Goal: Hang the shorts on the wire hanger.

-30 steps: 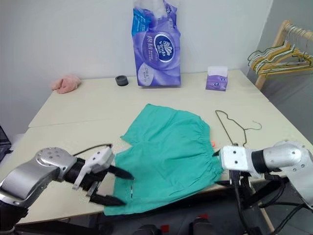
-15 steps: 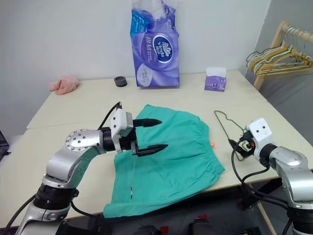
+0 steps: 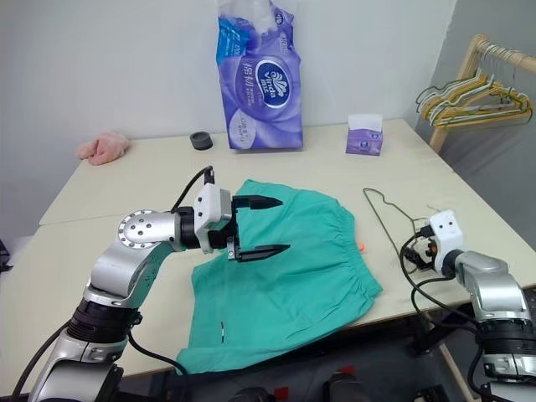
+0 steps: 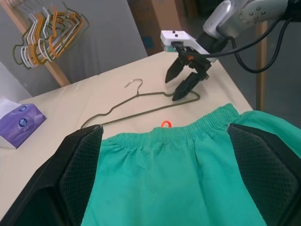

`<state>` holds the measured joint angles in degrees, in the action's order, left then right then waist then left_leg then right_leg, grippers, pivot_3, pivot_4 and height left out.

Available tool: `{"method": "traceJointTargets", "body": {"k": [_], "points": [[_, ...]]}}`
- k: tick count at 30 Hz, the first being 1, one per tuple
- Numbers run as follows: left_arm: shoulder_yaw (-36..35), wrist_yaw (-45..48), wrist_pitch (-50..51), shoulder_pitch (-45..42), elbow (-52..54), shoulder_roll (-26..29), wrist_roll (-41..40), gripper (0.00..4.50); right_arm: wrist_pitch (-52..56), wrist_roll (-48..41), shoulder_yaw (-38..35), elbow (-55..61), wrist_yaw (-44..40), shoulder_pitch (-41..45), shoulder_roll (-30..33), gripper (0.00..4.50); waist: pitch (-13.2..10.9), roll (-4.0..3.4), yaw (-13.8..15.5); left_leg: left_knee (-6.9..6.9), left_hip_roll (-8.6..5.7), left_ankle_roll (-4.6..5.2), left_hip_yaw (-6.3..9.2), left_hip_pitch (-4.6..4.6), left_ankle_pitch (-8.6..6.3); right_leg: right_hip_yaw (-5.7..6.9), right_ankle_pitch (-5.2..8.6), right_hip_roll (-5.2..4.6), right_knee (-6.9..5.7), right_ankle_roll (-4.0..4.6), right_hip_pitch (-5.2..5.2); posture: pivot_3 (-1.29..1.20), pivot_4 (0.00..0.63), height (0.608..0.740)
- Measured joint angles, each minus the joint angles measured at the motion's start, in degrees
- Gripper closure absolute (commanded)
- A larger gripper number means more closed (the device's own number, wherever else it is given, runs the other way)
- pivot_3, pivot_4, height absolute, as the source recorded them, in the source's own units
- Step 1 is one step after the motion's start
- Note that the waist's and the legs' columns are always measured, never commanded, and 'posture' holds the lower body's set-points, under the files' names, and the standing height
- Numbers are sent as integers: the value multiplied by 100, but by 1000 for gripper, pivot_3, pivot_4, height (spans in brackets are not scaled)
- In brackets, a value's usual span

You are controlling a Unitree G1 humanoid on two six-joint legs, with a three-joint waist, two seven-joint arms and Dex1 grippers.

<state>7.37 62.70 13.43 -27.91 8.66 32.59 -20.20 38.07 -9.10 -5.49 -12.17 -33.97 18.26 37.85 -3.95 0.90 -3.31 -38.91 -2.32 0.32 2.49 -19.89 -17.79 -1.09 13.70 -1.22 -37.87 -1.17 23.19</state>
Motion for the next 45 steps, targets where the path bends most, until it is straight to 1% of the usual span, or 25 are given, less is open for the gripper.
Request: {"method": "traceJointTargets", "body": {"k": [5,7,9,10,19,24,30,33,36,39,41,42,45], "points": [[-11,4,94,2,37,14,-15,18,186,-38,37,-236,-102,182,-10,217,2,3,2,0,1,0,2,1,0,1,0,0,0,0,0,-101,19,740],[-16,44,124,8,75,42,-34,0,344,-131,-35,-408,-105,296,-52,596,6,7,2,0,1,0,2,1,0,1,0,0,0,0,-1,-100,19,740],[-21,68,186,20,184,63,-126,0,389,-124,-36,-541,-116,370,-37,1124,13,15,1,0,1,0,3,1,0,1,0,0,0,0,-1,-100,19,740],[-22,78,234,20,238,73,-165,0,384,-114,-8,-581,-143,380,-5,1514,20,19,2,0,1,0,4,1,0,2,0,0,0,0,-1,-100,19,740],[-58,61,494,18,268,103,-360,0,209,1,334,-772,-309,383,52,4476,118,80,42,-1,0,0,14,6,0,10,0,-1,10,-1,-14,-101,22,740],[-66,-91,535,13,121,123,-271,0,-293,321,476,-825,19,350,28,4476,135,81,50,-1,-1,0,14,7,0,10,0,-2,12,-1,-16,-97,23,740],[-250,-355,197,-20,-713,172,104,0,-499,536,475,-597,284,219,47,4476,125,62,53,-1,-2,0,13,0,0,7,0,-4,12,-1,-6,-105,26,740],[-399,-483,142,-325,-1274,186,145,0,-675,691,602,-47,146,84,315,4476,104,31,51,-1,-4,0,12,-4,0,8,-1,-5,11,-2,0,-109,27,740],[-704,-560,360,-901,-1906,264,90,0,-1226,955,872,810,-256,80,830,4476,97,19,10,4,-2,1,15,-3,-1,13,2,-1,11,-6,1,-113,29,740],[-878,-405,705,-1385,-2413,367,-43,0,-1900,1265,1174,1426,-680,91,1234,4476,96,20,-19,8,0,1,15,-2,-1,15,4,1,13,-10,1,-117,28,740],[-887,-108,1037,-1635,-2778,507,-151,0,-2504,1554,1494,1657,-949,91,1503,4476,95,18,-35,9,-1,1,14,-2,-2,15,6,3,13,-13,2,-119,28,740],[-875,123,1274,-1753,-2973,622,-201,0,-2973,1778,1663,1738,-1042,93,1659,4476,93,19,-45,9,-1,0,15,-3,-2,15,8,3,13,-15,2,-121,28,740],[-729,752,1713,-1849,-3167,942,-230,0,-4117,2299,1938,1818,-1138,191,1902,4476,91,18,-103,10,-2,0,13,-3,-2,13,17,5,14,-28,4,-125,28,740]]}}
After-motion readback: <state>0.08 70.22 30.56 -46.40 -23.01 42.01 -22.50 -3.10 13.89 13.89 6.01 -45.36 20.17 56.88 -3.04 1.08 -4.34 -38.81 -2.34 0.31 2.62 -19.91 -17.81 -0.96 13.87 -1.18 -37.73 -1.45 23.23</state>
